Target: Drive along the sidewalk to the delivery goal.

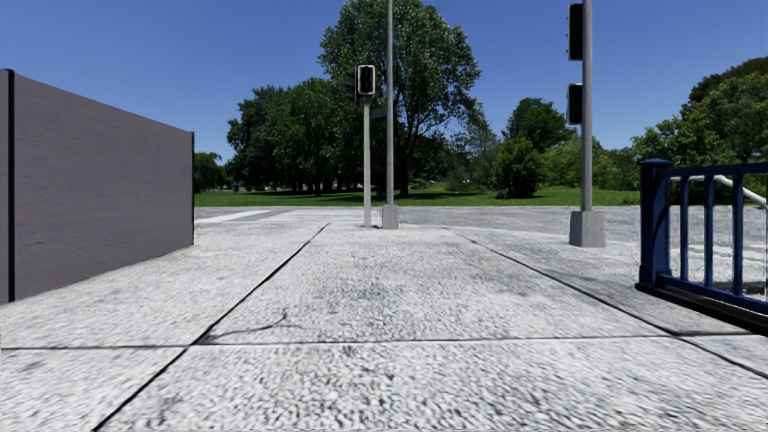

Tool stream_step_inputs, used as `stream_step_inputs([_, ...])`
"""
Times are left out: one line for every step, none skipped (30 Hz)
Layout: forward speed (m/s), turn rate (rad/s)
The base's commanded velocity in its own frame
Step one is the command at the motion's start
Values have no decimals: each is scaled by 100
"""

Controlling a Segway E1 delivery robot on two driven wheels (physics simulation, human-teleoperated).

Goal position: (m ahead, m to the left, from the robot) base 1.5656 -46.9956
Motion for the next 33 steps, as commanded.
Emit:
stream_step_inputs([200,0])
stream_step_inputs([200,0])
stream_step_inputs([200,0])
stream_step_inputs([200,0])
stream_step_inputs([200,0])
stream_step_inputs([200,0])
stream_step_inputs([200,-1])
stream_step_inputs([200,-11])
stream_step_inputs([200,-20])
stream_step_inputs([200,-26])
stream_step_inputs([187,-29])
stream_step_inputs([167,-31])
stream_step_inputs([160,-31])
stream_step_inputs([156,-31])
stream_step_inputs([153,-31])
stream_step_inputs([153,-31])
stream_step_inputs([150,-31])
stream_step_inputs([149,-31])
stream_step_inputs([149,-32])
stream_step_inputs([149,-34])
stream_step_inputs([148,-36])
stream_step_inputs([148,-37])
stream_step_inputs([147,-38])
stream_step_inputs([147,-38])
stream_step_inputs([147,-32])
stream_step_inputs([147,-30])
stream_step_inputs([147,-30])
stream_step_inputs([147,-30])
stream_step_inputs([148,-36])
stream_step_inputs([148,-41])
stream_step_inputs([148,-43])
stream_step_inputs([148,-43])
stream_step_inputs([148,-43])
